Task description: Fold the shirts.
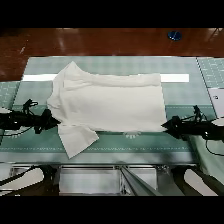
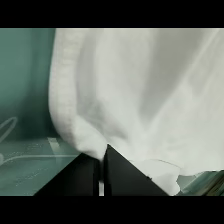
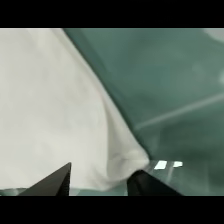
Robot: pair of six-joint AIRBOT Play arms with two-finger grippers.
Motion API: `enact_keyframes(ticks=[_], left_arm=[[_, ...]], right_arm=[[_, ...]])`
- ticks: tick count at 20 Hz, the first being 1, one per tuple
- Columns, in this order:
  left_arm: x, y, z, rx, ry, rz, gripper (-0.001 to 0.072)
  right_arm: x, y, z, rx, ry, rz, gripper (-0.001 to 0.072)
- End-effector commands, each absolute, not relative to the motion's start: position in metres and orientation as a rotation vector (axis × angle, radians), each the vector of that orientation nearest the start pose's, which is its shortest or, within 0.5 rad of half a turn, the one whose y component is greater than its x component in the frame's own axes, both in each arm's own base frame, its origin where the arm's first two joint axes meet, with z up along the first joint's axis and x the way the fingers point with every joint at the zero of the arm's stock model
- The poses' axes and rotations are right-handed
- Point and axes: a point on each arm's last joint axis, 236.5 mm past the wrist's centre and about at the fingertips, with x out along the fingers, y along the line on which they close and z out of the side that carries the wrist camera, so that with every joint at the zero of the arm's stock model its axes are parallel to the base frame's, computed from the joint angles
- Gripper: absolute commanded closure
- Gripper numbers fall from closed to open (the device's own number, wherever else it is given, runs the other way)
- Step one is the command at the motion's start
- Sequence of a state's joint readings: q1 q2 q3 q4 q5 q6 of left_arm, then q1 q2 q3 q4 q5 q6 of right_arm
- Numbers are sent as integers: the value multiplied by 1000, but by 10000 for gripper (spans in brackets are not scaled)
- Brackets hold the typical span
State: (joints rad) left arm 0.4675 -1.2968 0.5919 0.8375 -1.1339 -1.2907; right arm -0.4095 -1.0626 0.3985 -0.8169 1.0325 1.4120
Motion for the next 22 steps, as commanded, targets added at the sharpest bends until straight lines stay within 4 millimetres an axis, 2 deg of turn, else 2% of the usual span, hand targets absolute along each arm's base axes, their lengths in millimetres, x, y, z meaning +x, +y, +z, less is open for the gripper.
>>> enact_keyframes(ticks=[1, 3, 4, 5, 6, 8, 9, 11, 12, 13, 14, 15, 16, 18, 20, 22], left_arm=[[265, -27, -105, -979, 1469, -79, 679], [269, -28, -102, -994, 1455, -83, 680], [277, -29, -95, -1006, 1429, -101, 679], [293, -33, -78, -1021, 1373, -153, 679], [316, -36, -49, -1041, 1286, -226, 679], [366, -38, 36, -1053, 1035, -365, 679], [389, -35, 92, -1034, 883, -419, 680], [410, -26, 203, -895, 615, -474, 680], [409, -23, 258, -796, 494, -479, 680], [402, -22, 306, -702, 388, -477, 680], [390, -22, 347, -608, 300, -458, 680], [371, -26, 384, -550, 241, -431, 680], [348, -32, 416, -490, 182, -409, 680], [302, -36, 457, -322, 79, -319, 680], [260, -16, 480, -213, 1, -121, 681], [214, 4, 494, -101, -67, 61, 680]], right_arm=[[280, 52, -115, 1003, 1318, -51, 335], [300, 73, -105, 945, 1335, 74, 698], [312, 88, -88, 900, 1331, 183, 696], [327, 99, -65, 850, 1312, 268, 697], [343, 104, -36, 795, 1275, 336, 697], [384, 101, 47, 656, 1117, 420, 697], [403, 93, 101, 580, 1002, 429, 697], [423, 72, 212, 414, 765, 388, 697], [420, 63, 262, 344, 666, 360, 697], [410, 54, 310, 275, 570, 327, 697], [395, 49, 349, 219, 493, 301, 697], [372, 45, 383, 179, 430, 277, 697], [346, 44, 405, 151, 392, 254, 697], [296, 38, 443, 90, 280, 199, 697], [254, 21, 460, 61, 216, 98, 697], [215, 12, 474, 52, 154, 33, 697]])
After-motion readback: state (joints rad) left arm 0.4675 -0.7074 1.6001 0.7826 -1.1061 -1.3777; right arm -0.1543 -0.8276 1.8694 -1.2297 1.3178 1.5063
